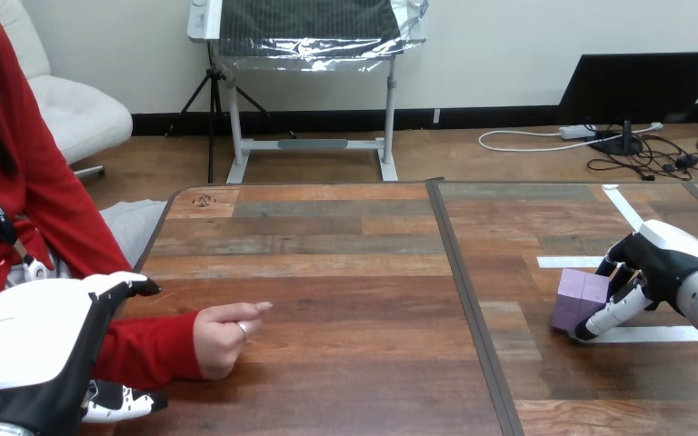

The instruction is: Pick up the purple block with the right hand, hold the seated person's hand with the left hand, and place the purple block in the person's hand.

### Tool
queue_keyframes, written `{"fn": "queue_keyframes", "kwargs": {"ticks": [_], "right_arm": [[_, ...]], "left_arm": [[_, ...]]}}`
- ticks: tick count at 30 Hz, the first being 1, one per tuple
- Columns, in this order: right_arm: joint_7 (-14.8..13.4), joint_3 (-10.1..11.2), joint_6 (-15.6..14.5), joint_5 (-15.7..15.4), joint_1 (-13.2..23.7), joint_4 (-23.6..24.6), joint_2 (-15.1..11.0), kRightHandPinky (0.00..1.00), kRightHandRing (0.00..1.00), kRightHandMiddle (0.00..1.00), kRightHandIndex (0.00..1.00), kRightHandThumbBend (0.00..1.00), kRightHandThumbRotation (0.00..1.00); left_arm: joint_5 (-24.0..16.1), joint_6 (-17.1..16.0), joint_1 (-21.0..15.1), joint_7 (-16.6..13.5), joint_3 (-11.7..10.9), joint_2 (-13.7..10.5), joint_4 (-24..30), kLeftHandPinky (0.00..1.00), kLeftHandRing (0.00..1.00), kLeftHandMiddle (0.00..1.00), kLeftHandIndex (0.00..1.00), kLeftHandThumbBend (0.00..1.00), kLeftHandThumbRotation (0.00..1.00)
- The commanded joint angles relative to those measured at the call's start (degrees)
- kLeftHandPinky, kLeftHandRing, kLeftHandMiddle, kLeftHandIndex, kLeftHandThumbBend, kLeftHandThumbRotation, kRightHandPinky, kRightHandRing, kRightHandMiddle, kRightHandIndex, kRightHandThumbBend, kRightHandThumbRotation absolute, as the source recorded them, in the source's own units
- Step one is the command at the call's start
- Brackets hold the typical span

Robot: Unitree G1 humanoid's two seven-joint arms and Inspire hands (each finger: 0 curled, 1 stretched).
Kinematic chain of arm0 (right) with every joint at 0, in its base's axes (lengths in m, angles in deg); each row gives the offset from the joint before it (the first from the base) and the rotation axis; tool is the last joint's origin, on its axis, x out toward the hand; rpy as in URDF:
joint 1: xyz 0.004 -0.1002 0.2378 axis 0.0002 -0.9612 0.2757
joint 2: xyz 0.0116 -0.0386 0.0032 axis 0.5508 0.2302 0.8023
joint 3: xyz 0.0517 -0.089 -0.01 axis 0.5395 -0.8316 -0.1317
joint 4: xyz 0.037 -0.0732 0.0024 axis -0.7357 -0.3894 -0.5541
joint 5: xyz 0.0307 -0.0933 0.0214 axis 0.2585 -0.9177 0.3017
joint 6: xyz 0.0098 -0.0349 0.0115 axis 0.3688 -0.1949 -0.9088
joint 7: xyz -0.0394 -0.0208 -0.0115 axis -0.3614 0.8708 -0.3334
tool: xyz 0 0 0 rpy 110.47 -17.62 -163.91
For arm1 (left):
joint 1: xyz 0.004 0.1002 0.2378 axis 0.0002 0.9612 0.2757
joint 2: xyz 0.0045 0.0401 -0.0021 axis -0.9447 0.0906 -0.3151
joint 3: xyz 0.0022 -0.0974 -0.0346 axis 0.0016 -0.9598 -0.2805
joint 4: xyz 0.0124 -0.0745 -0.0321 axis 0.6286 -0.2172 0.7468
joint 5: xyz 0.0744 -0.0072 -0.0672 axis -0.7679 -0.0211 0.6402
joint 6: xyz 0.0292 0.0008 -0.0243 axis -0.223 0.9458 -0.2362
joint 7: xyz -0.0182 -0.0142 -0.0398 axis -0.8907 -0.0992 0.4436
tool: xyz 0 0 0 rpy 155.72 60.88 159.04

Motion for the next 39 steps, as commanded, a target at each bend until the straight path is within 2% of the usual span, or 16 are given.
{"fn": "queue_keyframes", "kwargs": {"ticks": [1,20,27,39], "right_arm": [[-1.4,1.1,1.1,0.7,3.2,1.5,0.5,0.53,0.55,0.55,0.50,0.84,0.00],[-2.4,0.8,2.8,0.2,3.4,2.0,0.2,0.48,0.51,0.52,0.49,0.84,0.00],[-2.3,1.1,3.3,0.5,3.6,2.0,0.2,0.46,0.48,0.51,0.50,0.84,0.00],[-2.7,1.6,4.9,1.1,3.6,2.2,0.2,0.42,0.46,0.49,0.49,0.85,0.00]], "left_arm": [[-0.9,1.5,-4.9,-0.4,1.6,-2.5,-2.4,0.70,0.76,0.78,0.75,1.00,0.16],[0.5,1.6,-12.4,-2.8,5.8,-6.1,-14.1,0.73,0.77,0.77,0.75,1.00,0.14],[0.8,2.5,-14.9,-1.6,7.4,-7.0,-17.2,0.75,0.78,0.77,0.75,1.00,0.14],[1.1,3.3,-18.6,-1.4,10.6,-8.5,-22.0,0.78,0.79,0.78,0.76,1.00,0.15]]}}
